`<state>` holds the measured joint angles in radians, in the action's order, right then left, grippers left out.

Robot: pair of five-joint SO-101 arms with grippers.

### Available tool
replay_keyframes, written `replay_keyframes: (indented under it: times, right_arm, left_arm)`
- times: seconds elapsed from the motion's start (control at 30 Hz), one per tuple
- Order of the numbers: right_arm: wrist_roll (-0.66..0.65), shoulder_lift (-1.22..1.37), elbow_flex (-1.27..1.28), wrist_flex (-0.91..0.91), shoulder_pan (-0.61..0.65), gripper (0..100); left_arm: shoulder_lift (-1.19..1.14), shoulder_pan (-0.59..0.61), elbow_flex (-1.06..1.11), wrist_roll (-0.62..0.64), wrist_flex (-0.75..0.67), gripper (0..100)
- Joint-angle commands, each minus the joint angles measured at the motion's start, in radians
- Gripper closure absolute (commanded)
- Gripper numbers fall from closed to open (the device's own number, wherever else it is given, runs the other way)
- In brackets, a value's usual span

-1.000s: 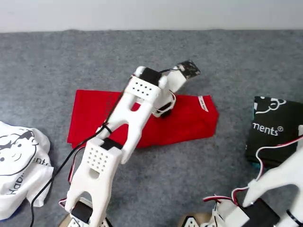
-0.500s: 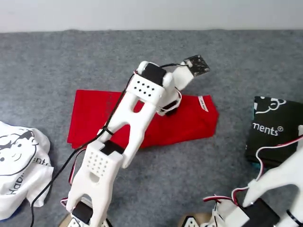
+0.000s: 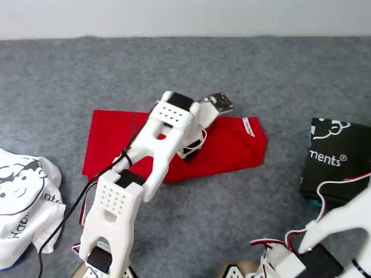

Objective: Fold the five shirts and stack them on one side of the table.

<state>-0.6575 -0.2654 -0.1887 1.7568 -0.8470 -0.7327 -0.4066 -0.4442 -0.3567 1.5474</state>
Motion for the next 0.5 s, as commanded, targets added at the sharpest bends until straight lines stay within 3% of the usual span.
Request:
replay_keyframes:
  times: [0.0, 0.3, 0.47]
  right_arm:
    - [-0.009, -0.036, -0.005, 0.039, -0.01, 98.0]
    - [-0.009, -0.036, -0.005, 0.039, -0.013, 98.0]
    - [-0.009, -0.053, -0.005, 0.039, -0.013, 98.0]
  left_arm:
    - [0.08, 0.006, 0.002, 0.002, -0.02, 89]
    - [0.229, 0.023, -0.211, 0.003, 0.167, 89]
    - [0.259, 0.16, -0.237, 0.117, 0.207, 89]
